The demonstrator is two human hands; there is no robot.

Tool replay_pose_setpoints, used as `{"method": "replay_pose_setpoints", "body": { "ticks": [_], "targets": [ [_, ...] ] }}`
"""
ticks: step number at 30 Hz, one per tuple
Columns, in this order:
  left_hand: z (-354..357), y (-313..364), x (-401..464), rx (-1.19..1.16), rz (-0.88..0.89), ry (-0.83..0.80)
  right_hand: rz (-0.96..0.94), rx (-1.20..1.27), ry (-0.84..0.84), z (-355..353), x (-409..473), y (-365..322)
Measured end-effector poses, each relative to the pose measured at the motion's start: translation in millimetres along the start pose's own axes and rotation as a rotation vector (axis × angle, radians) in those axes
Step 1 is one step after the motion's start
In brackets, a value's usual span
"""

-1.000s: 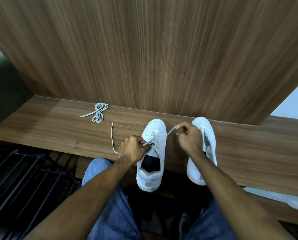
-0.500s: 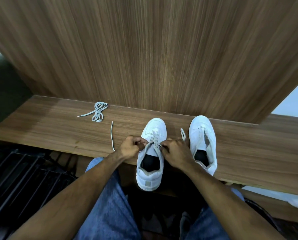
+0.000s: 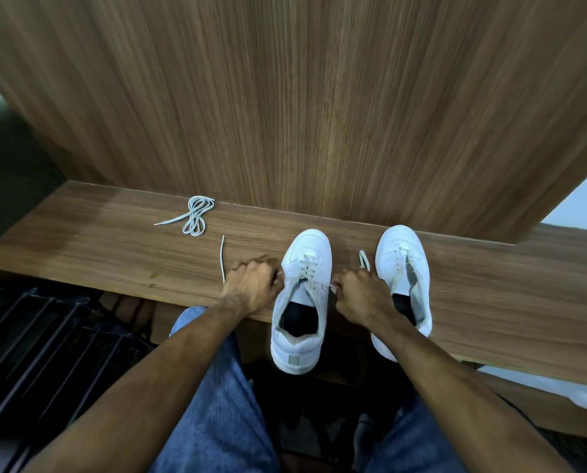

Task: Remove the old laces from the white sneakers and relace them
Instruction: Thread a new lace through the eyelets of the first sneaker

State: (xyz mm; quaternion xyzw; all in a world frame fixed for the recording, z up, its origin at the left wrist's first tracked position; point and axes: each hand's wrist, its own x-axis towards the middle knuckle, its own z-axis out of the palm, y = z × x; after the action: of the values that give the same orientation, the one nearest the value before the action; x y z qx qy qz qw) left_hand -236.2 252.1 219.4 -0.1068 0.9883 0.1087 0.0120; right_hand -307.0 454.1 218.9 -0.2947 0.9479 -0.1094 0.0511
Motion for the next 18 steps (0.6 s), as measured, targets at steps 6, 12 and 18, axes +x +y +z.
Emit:
{"method": "replay_pose_setpoints", "body": {
  "ticks": [6,12,18],
  "targets": [
    [-1,15,-5,-0.428,-0.017,0.283,0.263,1.096,-0.125,-30,-2,6],
    [-5,57,1,-0.637,0.232,0.041,0.376,1.698,0.025,-73,9,-10],
    [0,65,9,-0.915,0.134,0.003,0.447,1.778,0.141,-78,16,-19]
  ]
}}
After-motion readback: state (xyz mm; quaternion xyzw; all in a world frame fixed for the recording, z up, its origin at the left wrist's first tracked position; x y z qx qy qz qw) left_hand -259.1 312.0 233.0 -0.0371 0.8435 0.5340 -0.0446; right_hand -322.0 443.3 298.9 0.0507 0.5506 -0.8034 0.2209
